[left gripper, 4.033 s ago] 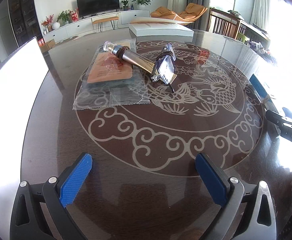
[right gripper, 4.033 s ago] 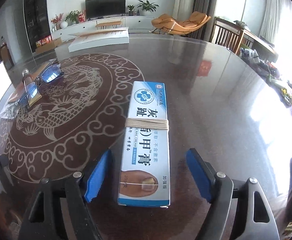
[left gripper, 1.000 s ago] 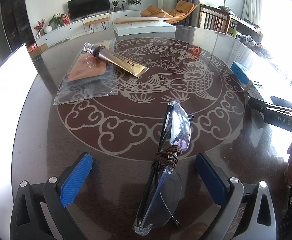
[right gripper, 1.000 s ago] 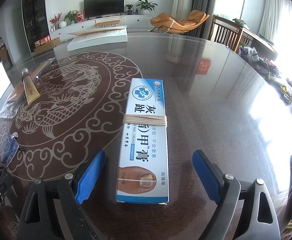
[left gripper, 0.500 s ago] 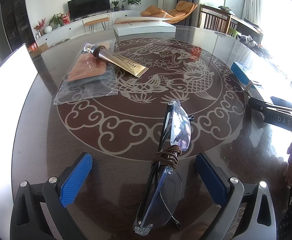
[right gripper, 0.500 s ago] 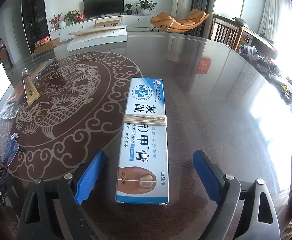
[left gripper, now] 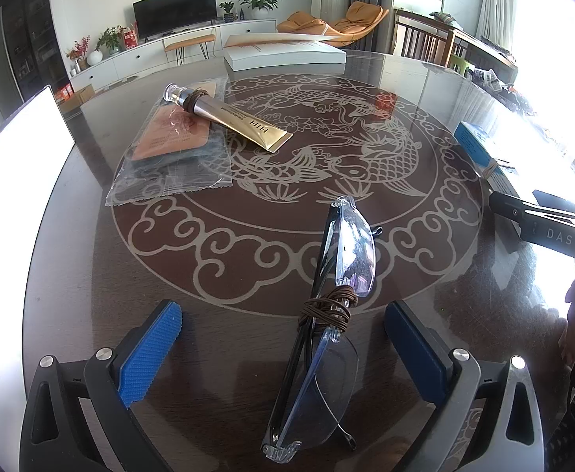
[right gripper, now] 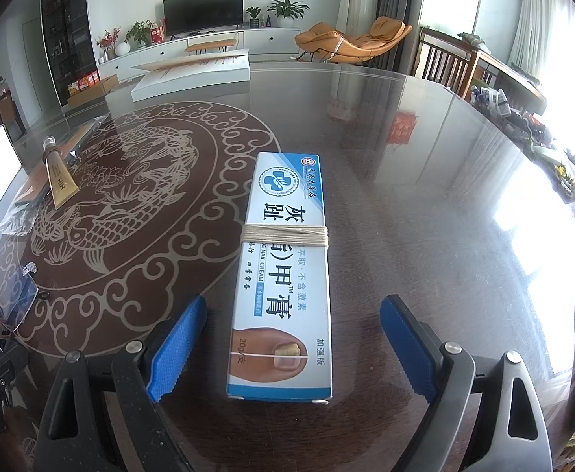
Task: Organize objects
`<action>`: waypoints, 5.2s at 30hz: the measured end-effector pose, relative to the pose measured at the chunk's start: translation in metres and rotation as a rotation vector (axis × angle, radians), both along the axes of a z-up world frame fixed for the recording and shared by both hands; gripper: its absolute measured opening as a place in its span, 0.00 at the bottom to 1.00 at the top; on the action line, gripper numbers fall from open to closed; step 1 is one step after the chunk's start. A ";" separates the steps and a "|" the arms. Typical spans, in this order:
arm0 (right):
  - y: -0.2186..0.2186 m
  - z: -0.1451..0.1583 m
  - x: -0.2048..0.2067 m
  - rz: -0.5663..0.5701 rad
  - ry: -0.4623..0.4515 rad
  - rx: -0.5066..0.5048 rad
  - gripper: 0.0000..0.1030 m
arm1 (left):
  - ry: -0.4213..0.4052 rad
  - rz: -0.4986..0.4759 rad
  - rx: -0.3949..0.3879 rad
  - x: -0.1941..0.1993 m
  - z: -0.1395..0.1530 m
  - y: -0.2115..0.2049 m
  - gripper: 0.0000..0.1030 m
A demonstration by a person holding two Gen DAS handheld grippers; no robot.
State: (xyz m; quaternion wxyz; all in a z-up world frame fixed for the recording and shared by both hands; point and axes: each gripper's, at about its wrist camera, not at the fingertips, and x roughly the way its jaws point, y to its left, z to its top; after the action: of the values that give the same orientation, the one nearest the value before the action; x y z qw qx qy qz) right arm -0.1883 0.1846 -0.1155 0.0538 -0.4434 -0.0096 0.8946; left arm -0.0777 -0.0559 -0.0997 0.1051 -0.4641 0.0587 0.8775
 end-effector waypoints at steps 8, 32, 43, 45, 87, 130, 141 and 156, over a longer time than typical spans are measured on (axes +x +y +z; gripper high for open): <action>0.000 0.000 0.000 0.000 0.000 -0.001 0.88 | 0.000 0.000 0.000 0.000 0.000 0.000 1.00; 0.026 0.017 -0.041 0.044 -0.280 -0.285 0.88 | -0.068 -0.191 -0.063 -0.015 0.014 0.026 0.51; -0.016 0.032 -0.027 0.107 -0.259 -0.207 0.40 | -0.003 -0.120 0.198 0.021 0.069 -0.017 0.21; -0.019 0.046 -0.014 0.115 -0.235 -0.270 0.40 | 0.037 -0.114 0.236 0.033 0.090 -0.028 0.21; -0.360 0.131 0.059 0.659 0.036 -0.227 0.90 | 0.135 0.615 0.087 0.092 0.145 -0.314 0.88; -0.071 0.000 0.059 0.084 -0.032 -0.054 0.91 | -0.076 0.179 0.039 0.003 0.007 -0.039 0.91; -0.074 -0.003 0.058 0.093 -0.045 -0.057 0.99 | -0.064 0.214 0.035 -0.005 0.000 -0.056 0.91; -0.075 -0.003 0.051 0.127 -0.091 -0.058 1.00 | -0.003 0.140 -0.002 -0.004 -0.005 -0.054 1.00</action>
State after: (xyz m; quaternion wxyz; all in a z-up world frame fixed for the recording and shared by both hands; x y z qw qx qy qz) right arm -0.1375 0.1096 -0.1183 -0.0167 -0.4834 -0.0141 0.8751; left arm -0.0821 -0.1098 -0.1050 0.0432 -0.4684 0.0269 0.8821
